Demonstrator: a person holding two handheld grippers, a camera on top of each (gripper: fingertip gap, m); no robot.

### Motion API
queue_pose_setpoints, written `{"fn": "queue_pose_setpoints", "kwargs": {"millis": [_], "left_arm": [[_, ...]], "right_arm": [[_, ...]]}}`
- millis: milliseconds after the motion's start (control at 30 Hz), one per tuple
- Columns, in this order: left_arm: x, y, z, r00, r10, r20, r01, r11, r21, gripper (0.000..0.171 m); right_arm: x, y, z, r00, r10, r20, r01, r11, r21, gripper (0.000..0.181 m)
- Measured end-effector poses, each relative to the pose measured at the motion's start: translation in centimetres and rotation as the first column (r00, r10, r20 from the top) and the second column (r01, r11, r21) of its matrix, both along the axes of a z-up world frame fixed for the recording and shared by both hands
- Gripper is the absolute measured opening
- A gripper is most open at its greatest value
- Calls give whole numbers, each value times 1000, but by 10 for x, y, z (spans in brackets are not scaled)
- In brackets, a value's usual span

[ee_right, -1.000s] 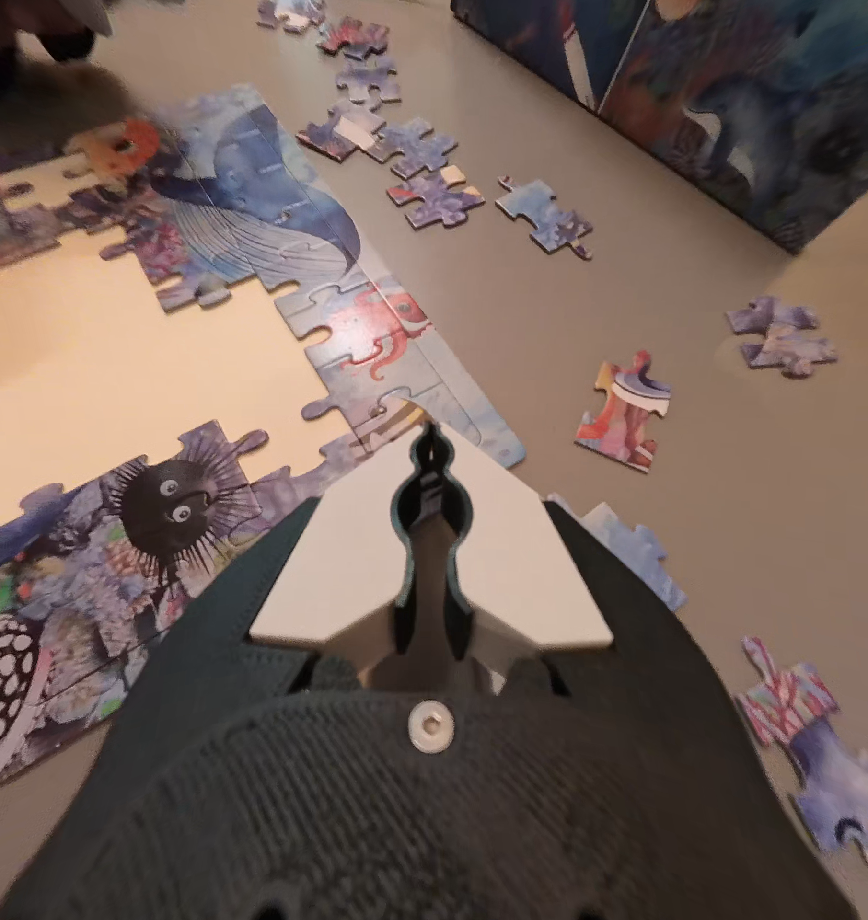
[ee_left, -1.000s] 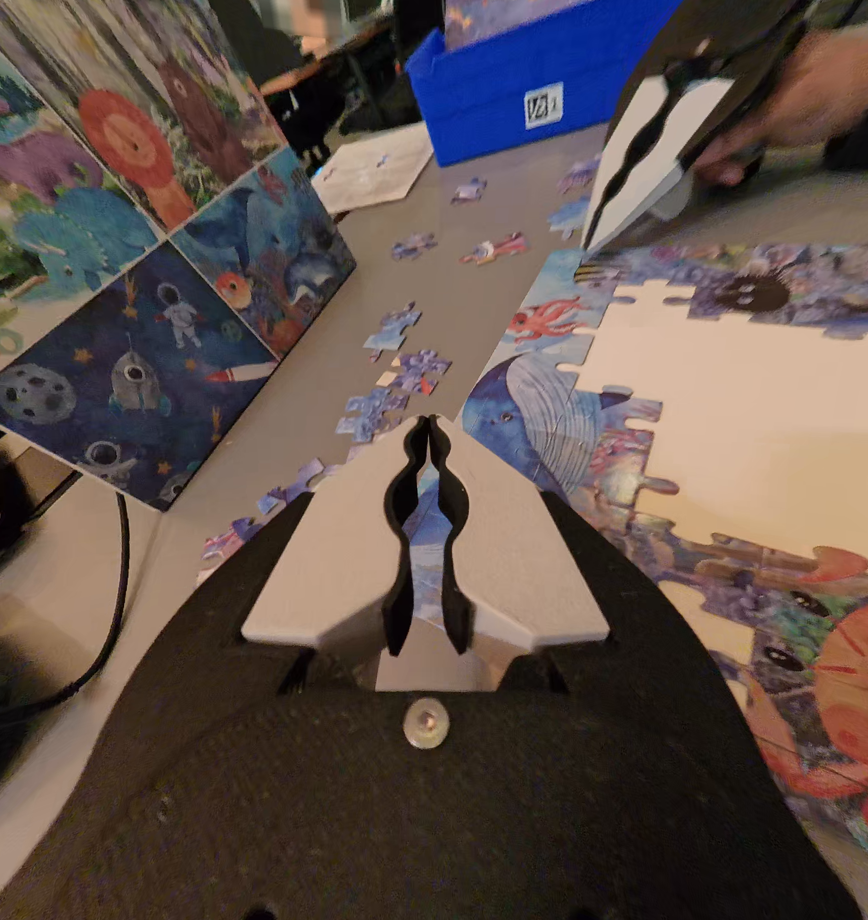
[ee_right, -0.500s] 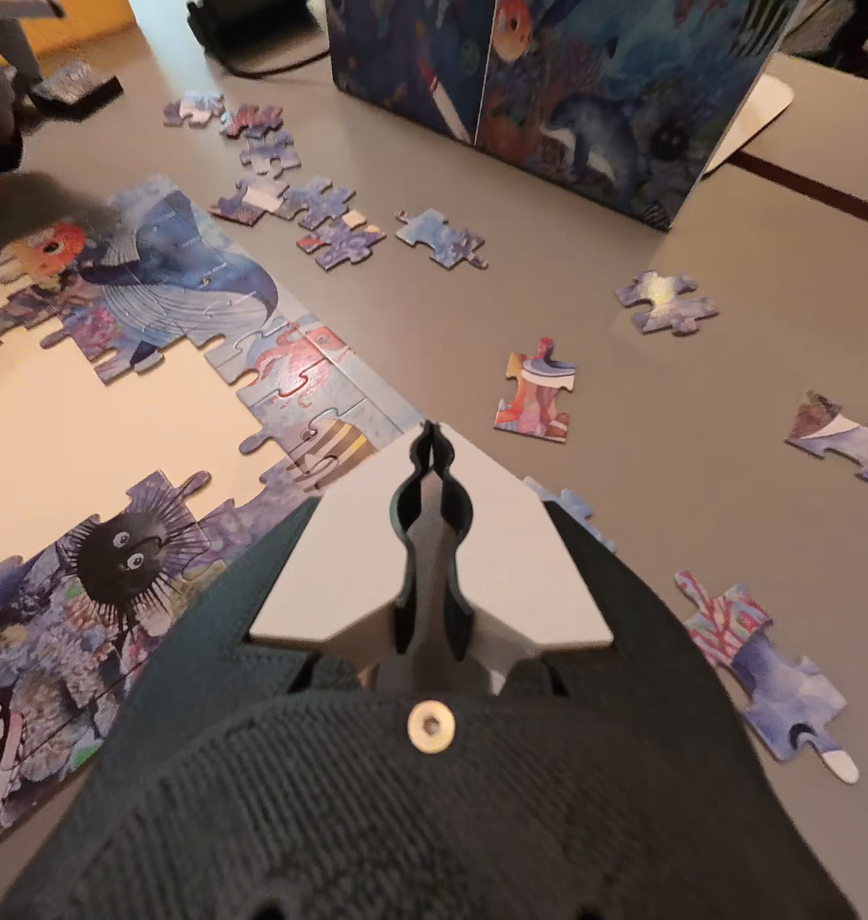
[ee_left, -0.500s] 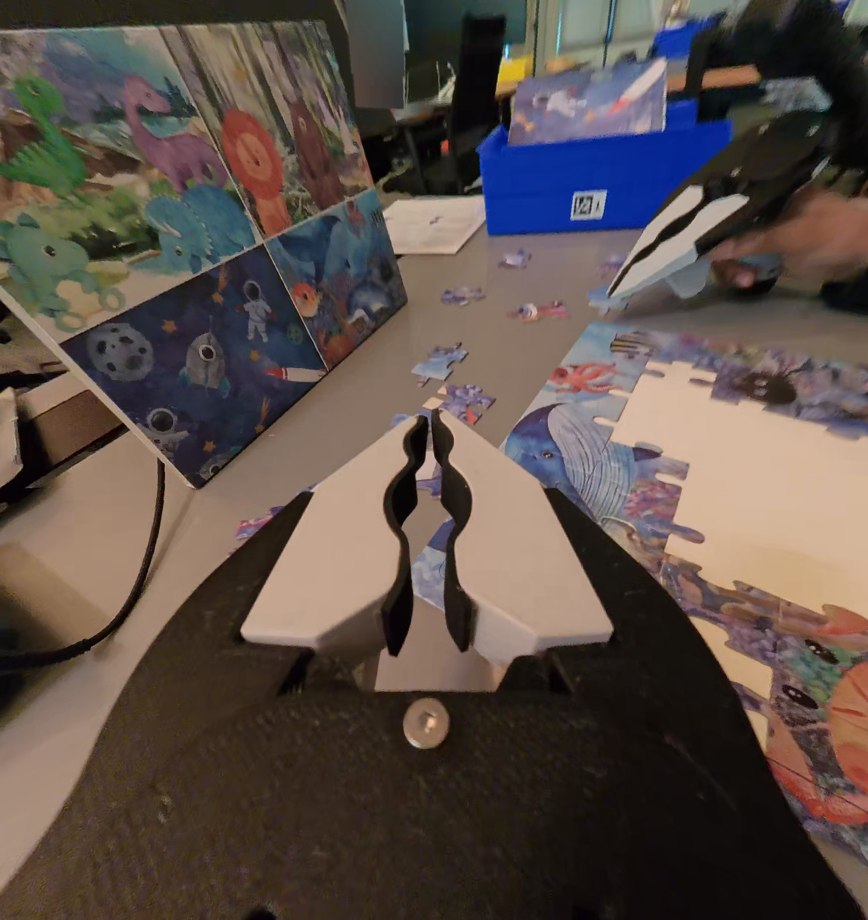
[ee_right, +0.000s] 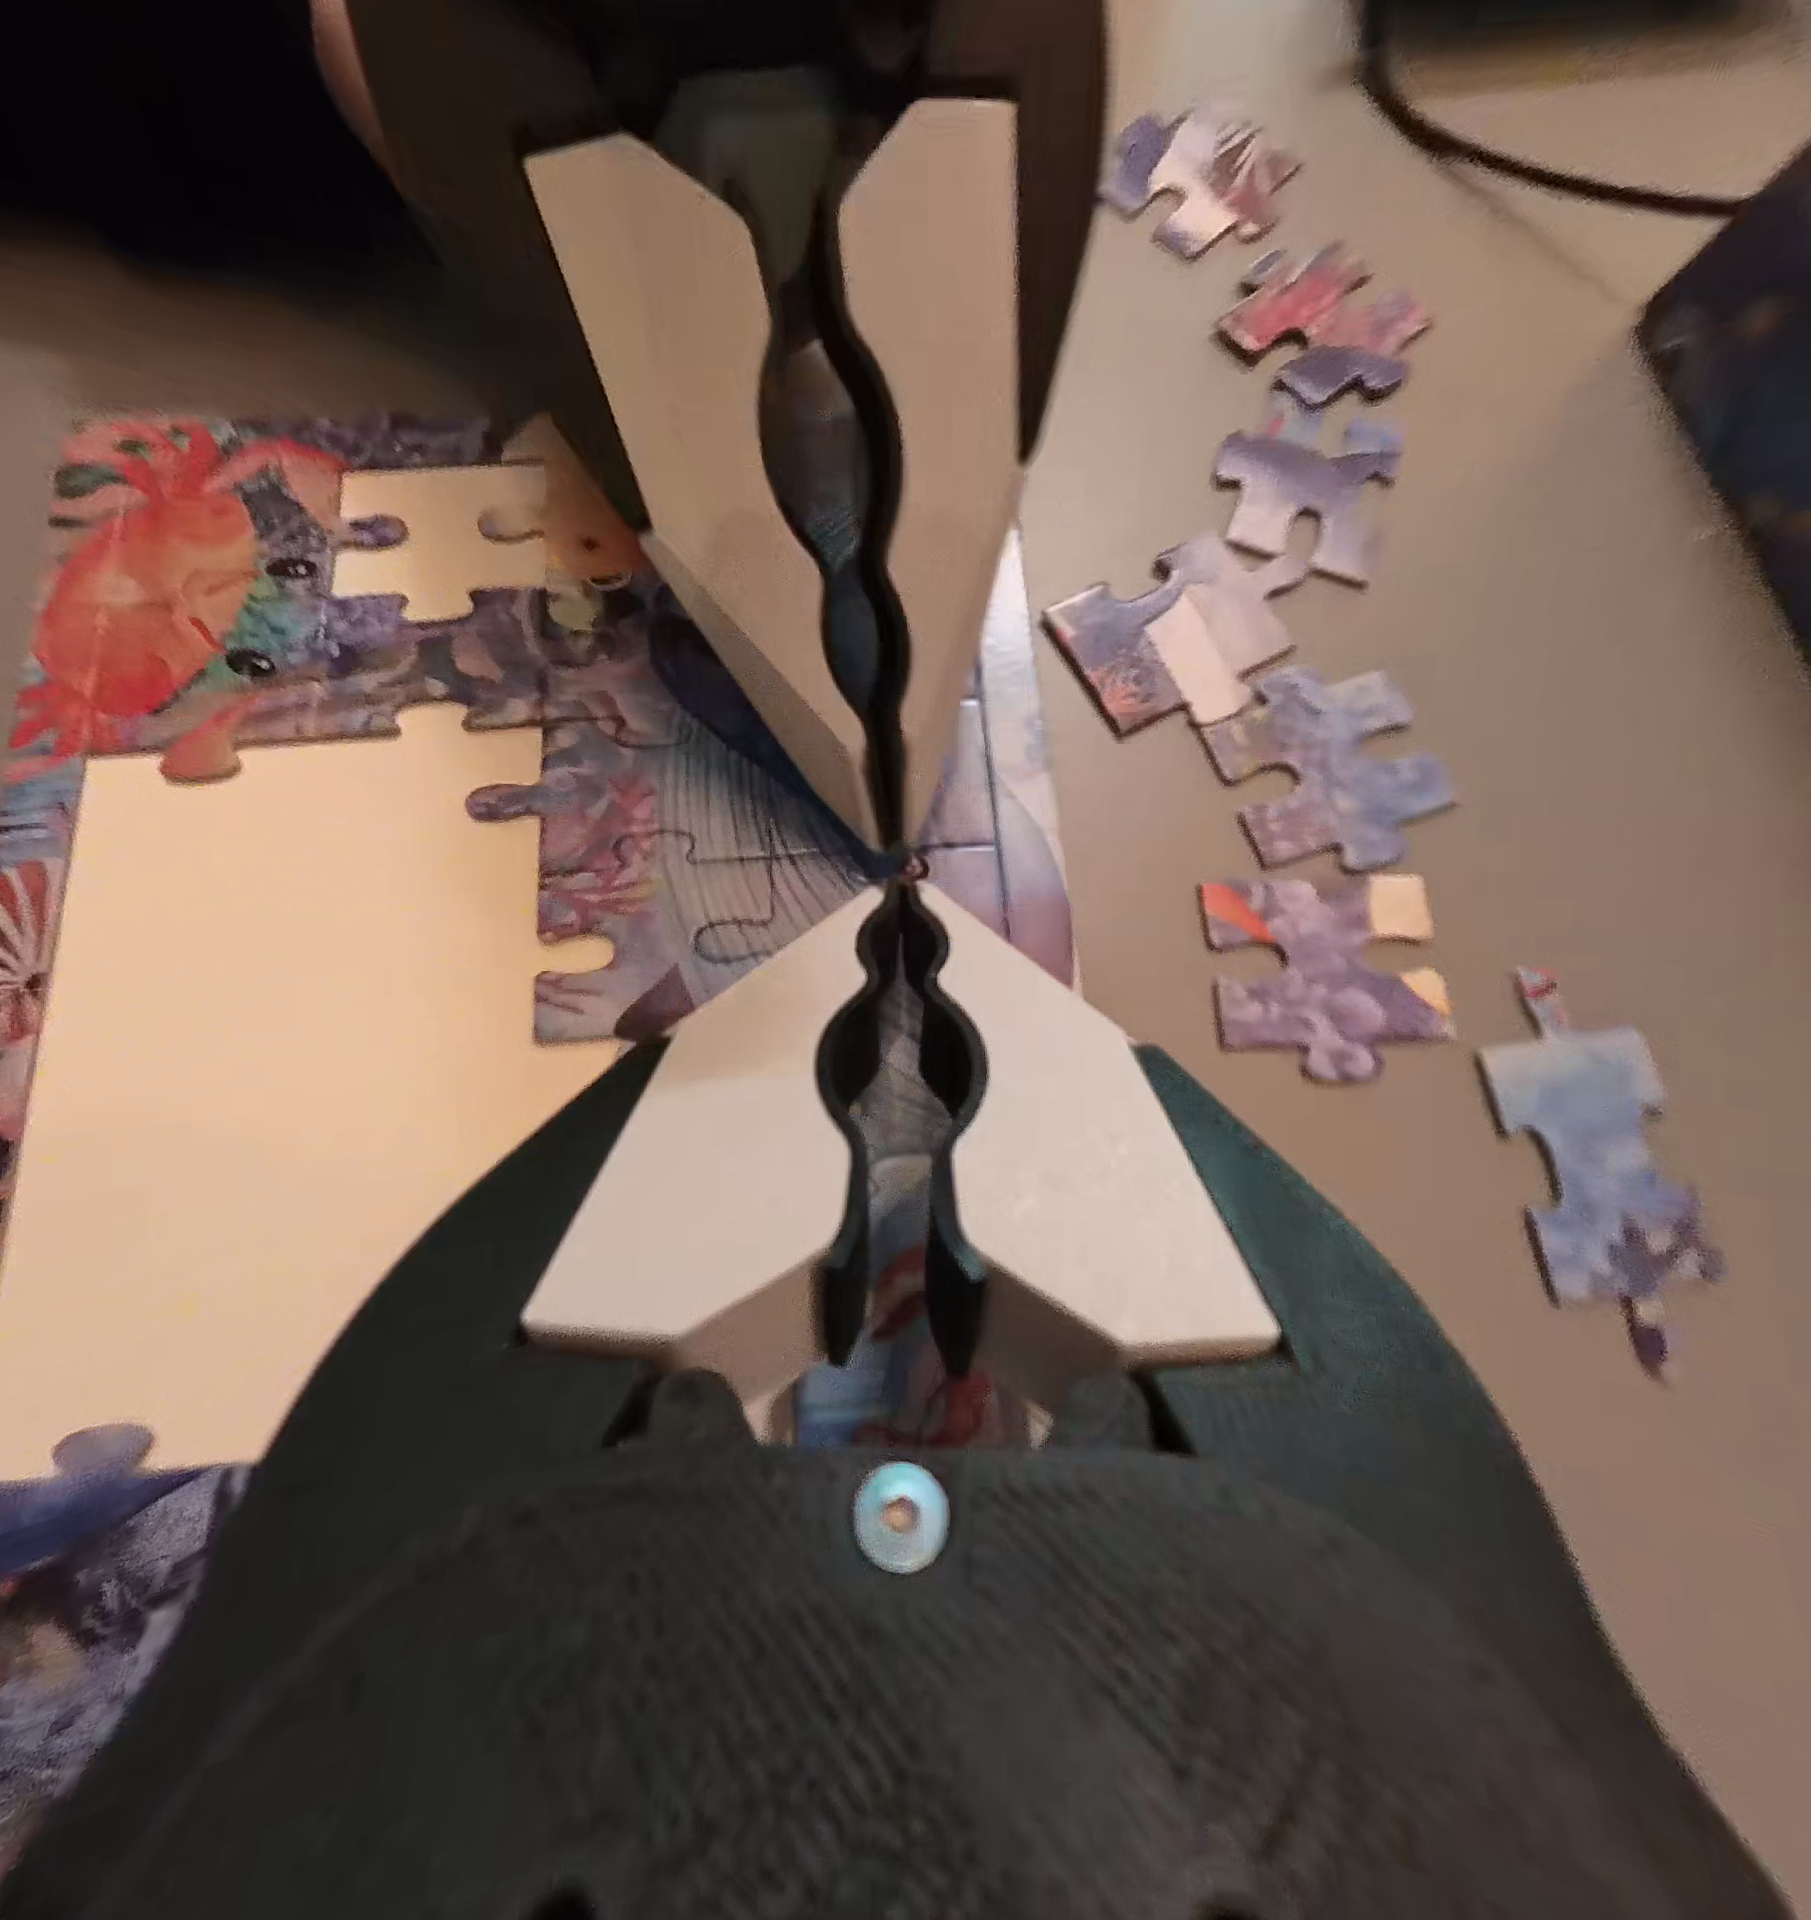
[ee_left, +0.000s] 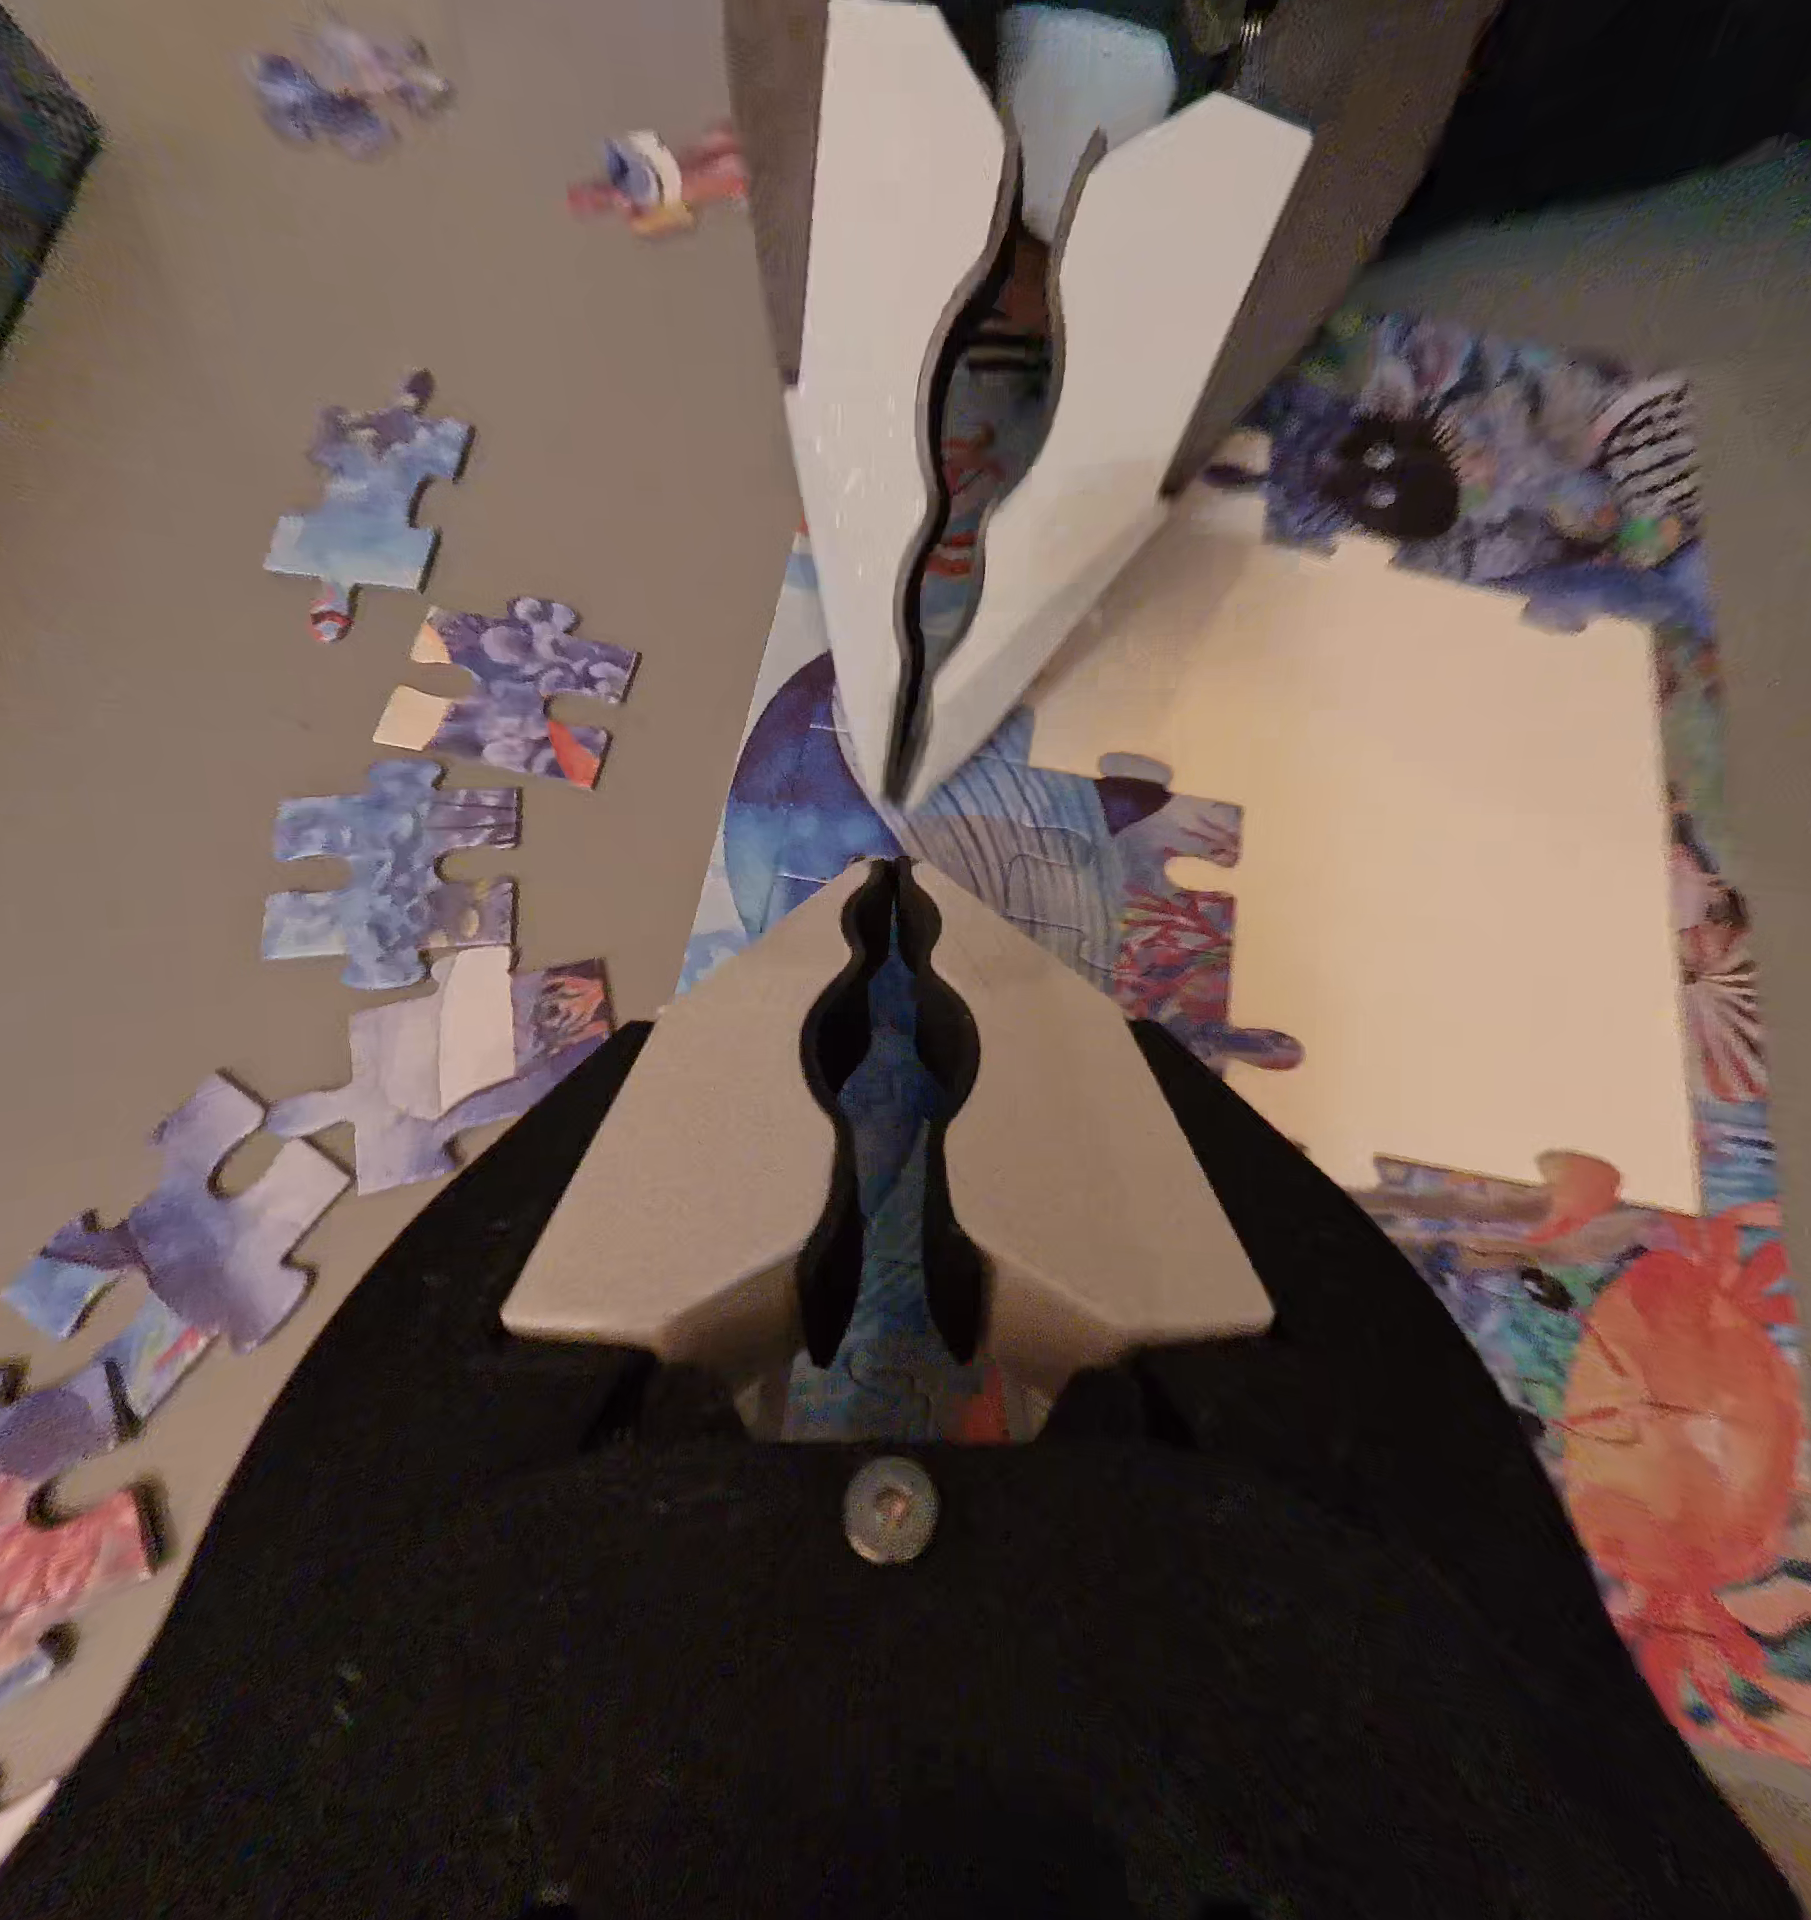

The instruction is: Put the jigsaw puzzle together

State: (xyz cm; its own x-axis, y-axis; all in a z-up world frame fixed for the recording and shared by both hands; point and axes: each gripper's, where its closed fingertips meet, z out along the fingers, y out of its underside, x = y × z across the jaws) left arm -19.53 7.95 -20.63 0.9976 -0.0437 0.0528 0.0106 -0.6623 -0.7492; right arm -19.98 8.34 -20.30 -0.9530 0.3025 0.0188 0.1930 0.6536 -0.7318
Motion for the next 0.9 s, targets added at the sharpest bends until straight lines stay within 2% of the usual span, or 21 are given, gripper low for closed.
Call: {"fn": "queue_pose_setpoints", "kwargs": {"millis": [100, 233, 400, 533, 633, 667, 733, 800, 900], "left_arm": [[-7, 4, -4, 1000, 15, -19, -16, 1000, -17, 0], [0, -9, -9, 997, 4, 82, 0, 999, -52, 0], [-10, -35, -10, 996, 77, 35, -74, 994, -84, 0], [-15, -55, -10, 990, 130, 47, -124, 986, -108, 0], [-16, -66, -9, 988, 155, 11, -152, 977, -147, 0], [-15, -67, -8, 987, 159, 4, -157, 975, -155, 0], [-1, -55, 7, 984, 156, 88, -150, 986, -71, 0], [14, -39, 24, 976, 134, 170, -139, 990, 19, 0], [34, -15, 18, 984, 99, 150, -102, 995, 11, 0]], "right_arm": [[-3, -6, -8, 999, 38, 21, -38, 999, 25, 0], [0, 14, -9, 999, -1, 52, 0, 1000, 17, 0], [9, 72, -9, 993, -106, 45, 102, 991, 83, 0], [20, 126, -10, 978, -205, 31, 198, 969, 150, 0], [26, 149, -10, 966, -258, 7, 252, 950, 184, 0], [27, 150, -8, 964, -264, -17, 263, 947, 186, 0], [34, 129, 3, 968, -251, -30, 252, 962, 106, 0], [44, 91, 14, 979, -204, -8, 204, 979, 6, 0], [53, 34, 11, 995, -98, -13, 98, 995, -17, 0]]}}
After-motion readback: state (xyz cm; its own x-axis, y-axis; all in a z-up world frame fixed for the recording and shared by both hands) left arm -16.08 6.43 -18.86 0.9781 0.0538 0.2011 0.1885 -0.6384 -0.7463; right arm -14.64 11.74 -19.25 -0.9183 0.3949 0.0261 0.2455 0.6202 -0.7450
